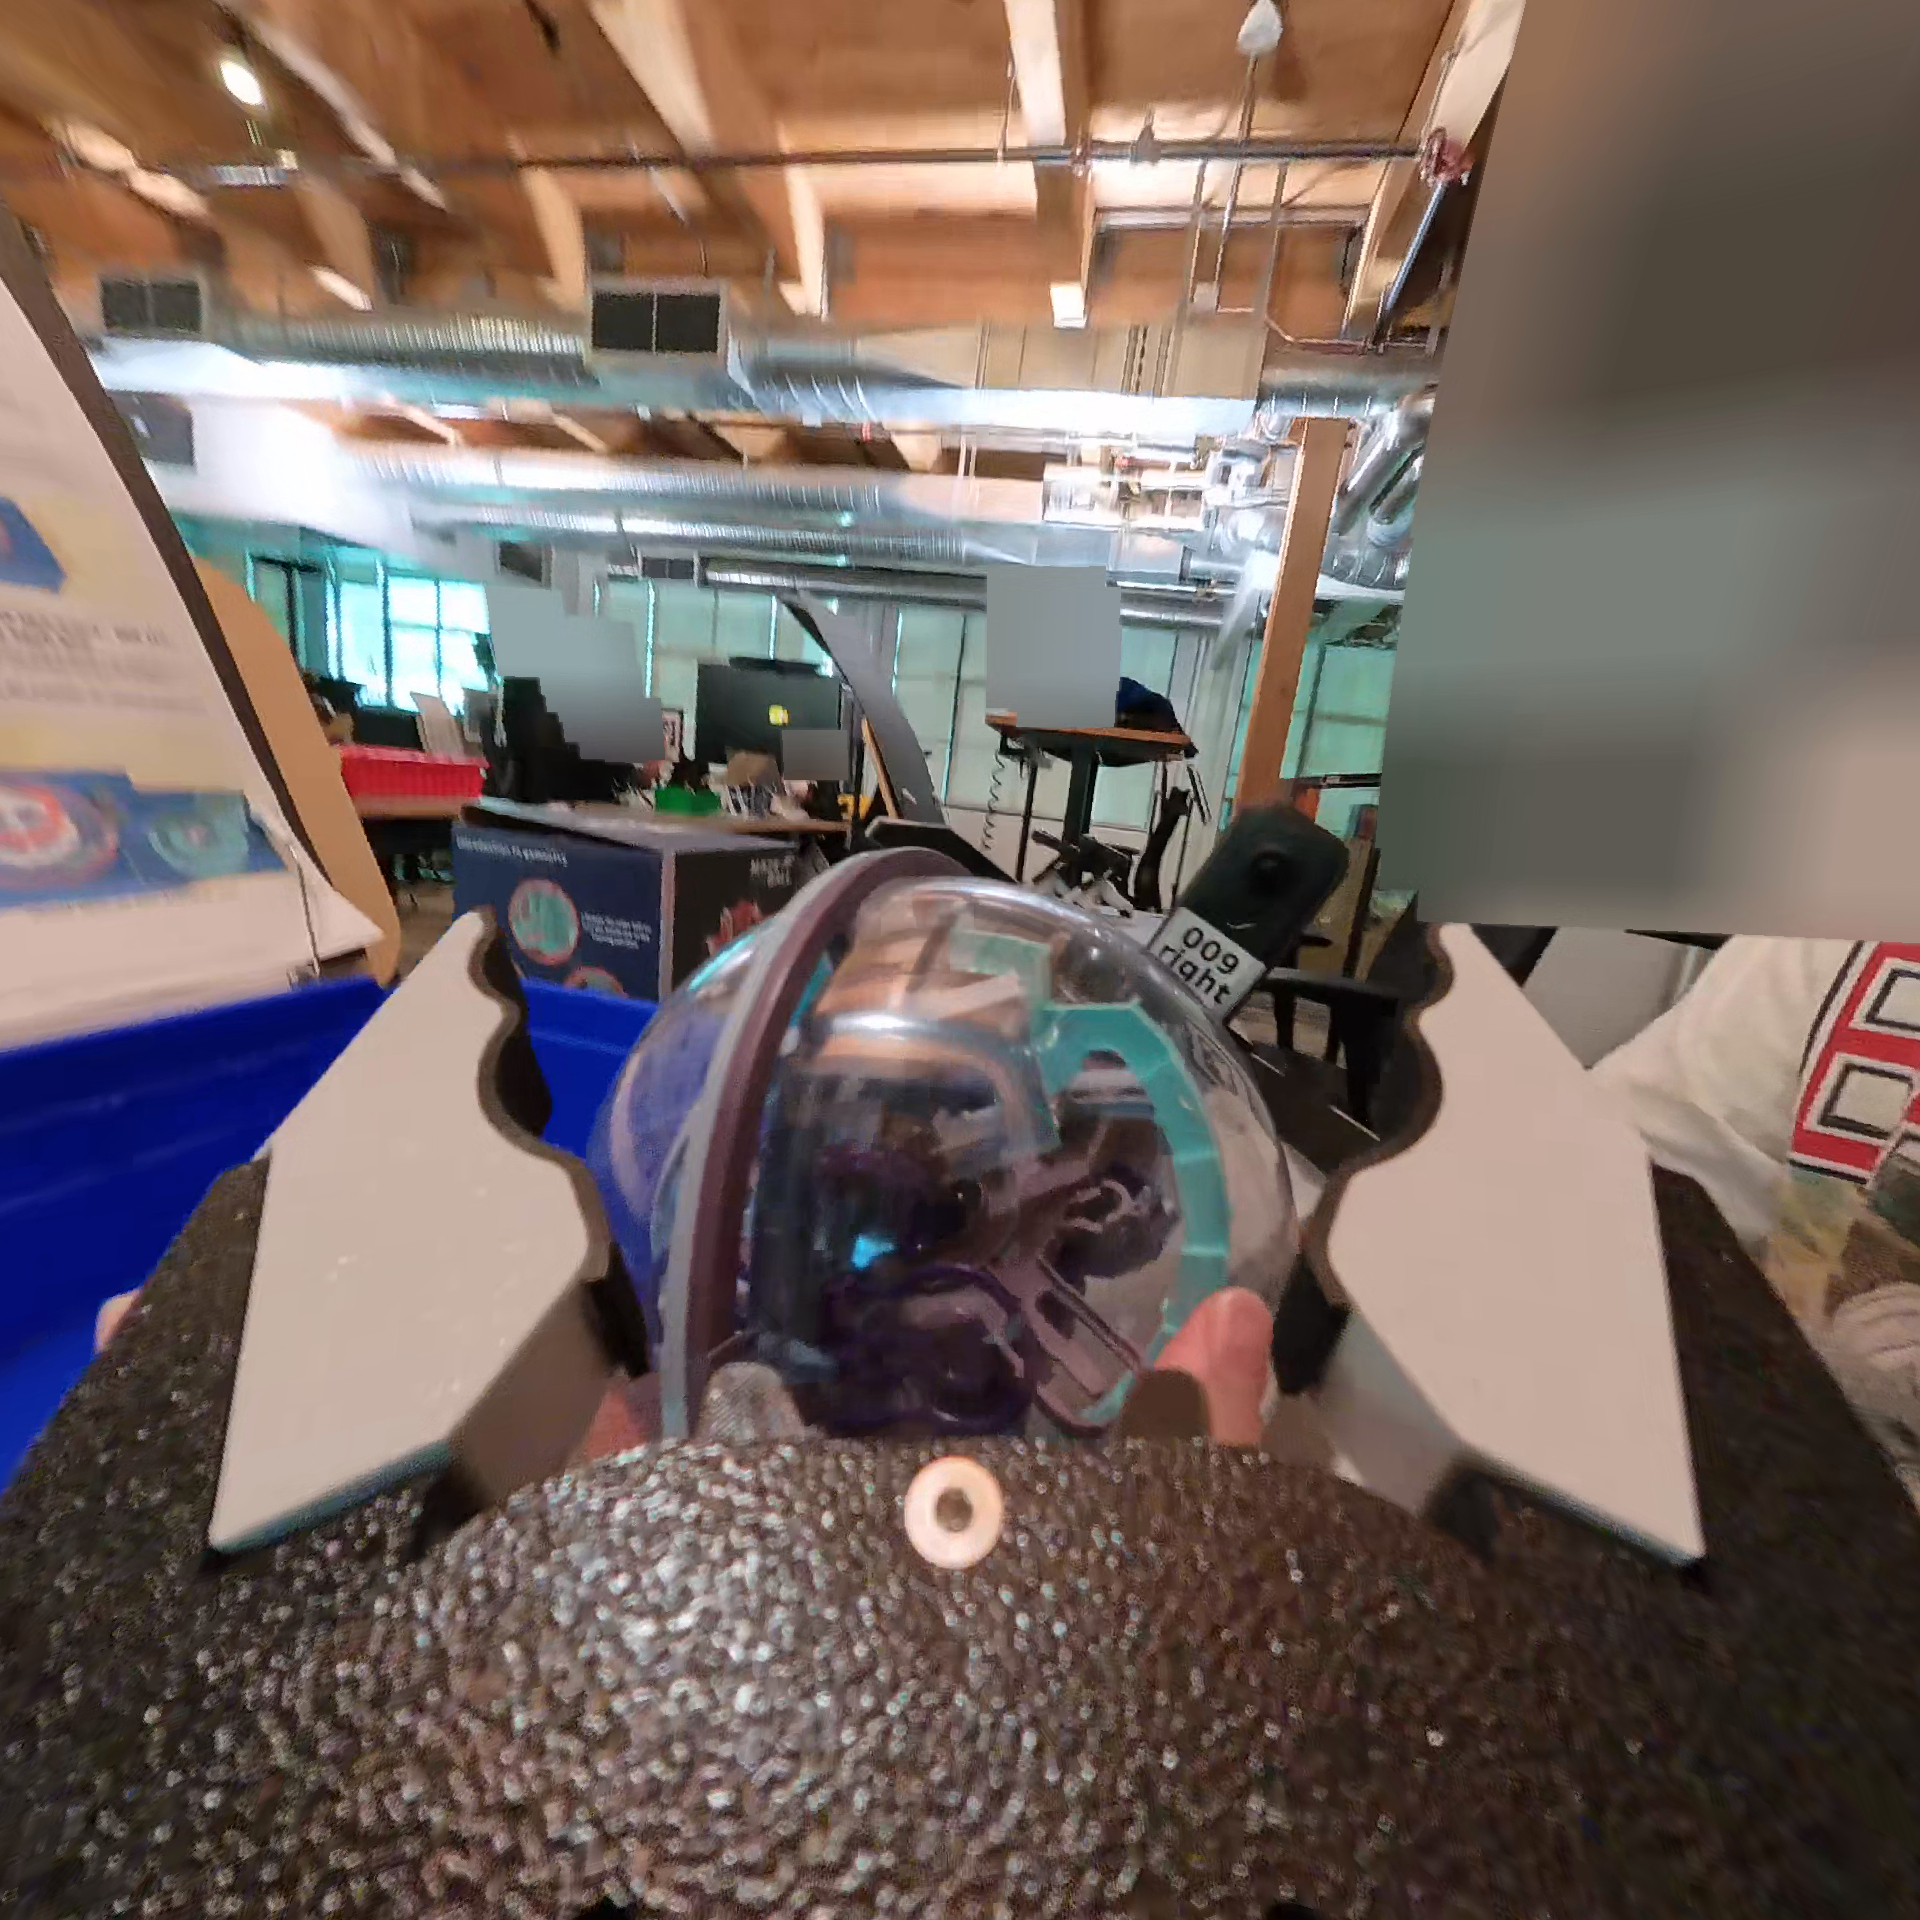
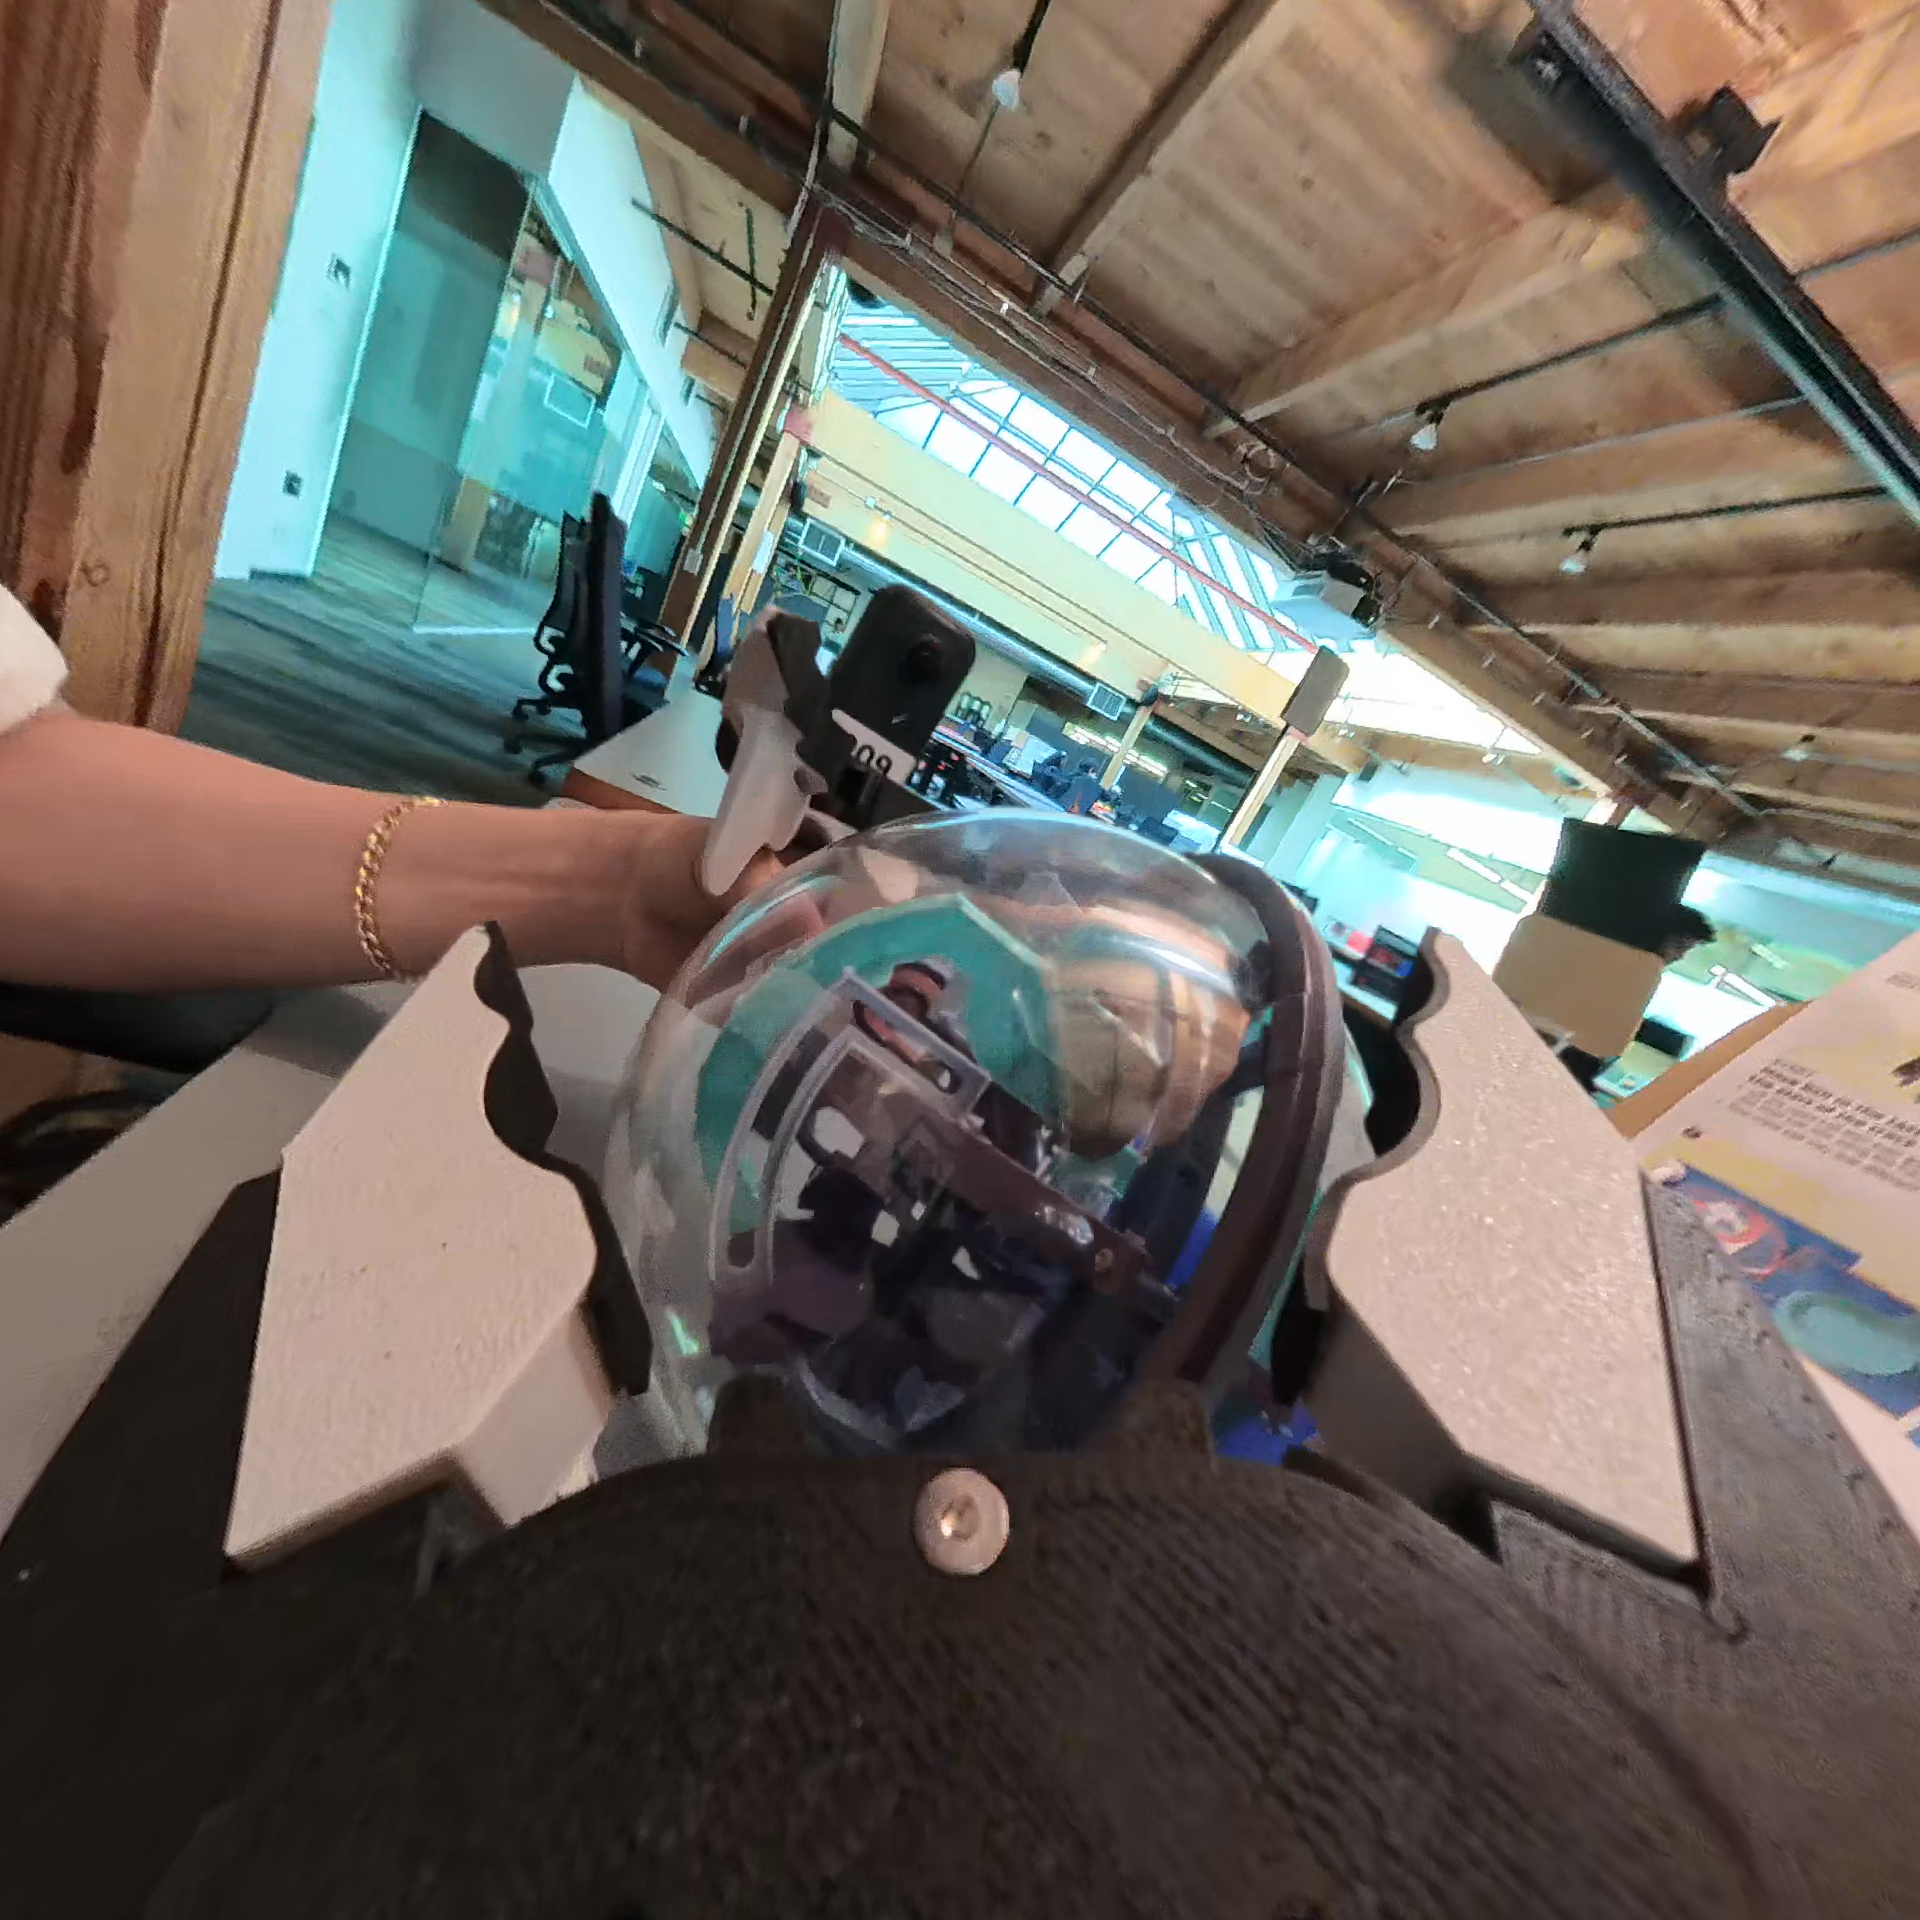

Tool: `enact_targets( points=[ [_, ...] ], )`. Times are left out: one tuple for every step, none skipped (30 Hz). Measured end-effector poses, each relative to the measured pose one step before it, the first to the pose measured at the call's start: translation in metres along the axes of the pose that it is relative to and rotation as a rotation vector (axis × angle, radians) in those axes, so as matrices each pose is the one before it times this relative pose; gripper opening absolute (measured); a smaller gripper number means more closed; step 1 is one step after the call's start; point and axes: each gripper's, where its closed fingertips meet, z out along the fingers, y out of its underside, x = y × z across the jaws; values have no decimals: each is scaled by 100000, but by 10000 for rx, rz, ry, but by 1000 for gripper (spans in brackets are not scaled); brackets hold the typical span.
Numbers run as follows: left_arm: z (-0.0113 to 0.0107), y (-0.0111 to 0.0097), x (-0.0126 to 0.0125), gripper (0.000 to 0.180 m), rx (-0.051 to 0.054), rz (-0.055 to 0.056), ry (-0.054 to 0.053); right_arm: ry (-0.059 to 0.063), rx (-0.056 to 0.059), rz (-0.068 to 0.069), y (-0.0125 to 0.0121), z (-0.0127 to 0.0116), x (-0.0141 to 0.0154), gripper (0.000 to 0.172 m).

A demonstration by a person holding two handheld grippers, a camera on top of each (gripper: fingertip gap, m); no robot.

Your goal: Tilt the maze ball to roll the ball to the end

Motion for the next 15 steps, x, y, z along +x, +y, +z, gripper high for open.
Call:
enact_targets(
  points=[
    [63, -303, 167, 157, 109, 422, -51, -12, -123, -278, 121, 43, -102, 157],
    [71, -448, 69, 157, 163, 590, -176, -7, -83, -128, 62, 7, -31, 157],
    [10, -767, -27, 156, 299, 646, -302, -28, -11, -32, -63, -24, -21, 157],
    [10, -875, 41, 157, 307, 595, -272, -38, 58, -50, -197, -23, -64, 157],
    [64, -730, 279, 157, 179, 508, -88, -25, 67, -93, -287, 35, -91, 157],
    [142, -526, 486, 156, 12, 368, 101, -12, 12, -120, -216, 73, -77, 157],
    [189, -404, 487, 157, -86, 247, 125, 0, -20, -108, -167, 77, -50, 157],
    [205, -360, 335, 157, -105, 247, 18, 37, 23, -74, -273, 74, 1, 157],
    [204, -354, 237, 157, -85, 261, -46, 80, 125, -63, -518, 70, 49, 157],
    [163, -398, 235, 157, -25, 230, -52, 104, 162, -54, -646, 98, 98, 158],
    [119, -515, 259, 157, 52, 191, -12, 100, 164, -84, -717, 122, 117, 158],
    [78, -626, 330, 157, 120, 182, 44, 95, 143, -109, -745, 156, 118, 158],
    [41, -709, 323, 157, 173, 171, 56, 74, 140, -146, -817, 196, 59, 158],
    [5, -762, 247, 157, 199, 106, 31, 43, 108, -164, -831, 211, 30, 158],
    [-15, -743, 166, 156, 188, 21, 8, 35, 63, -166, -774, 252, 0, 158]
  ],
)
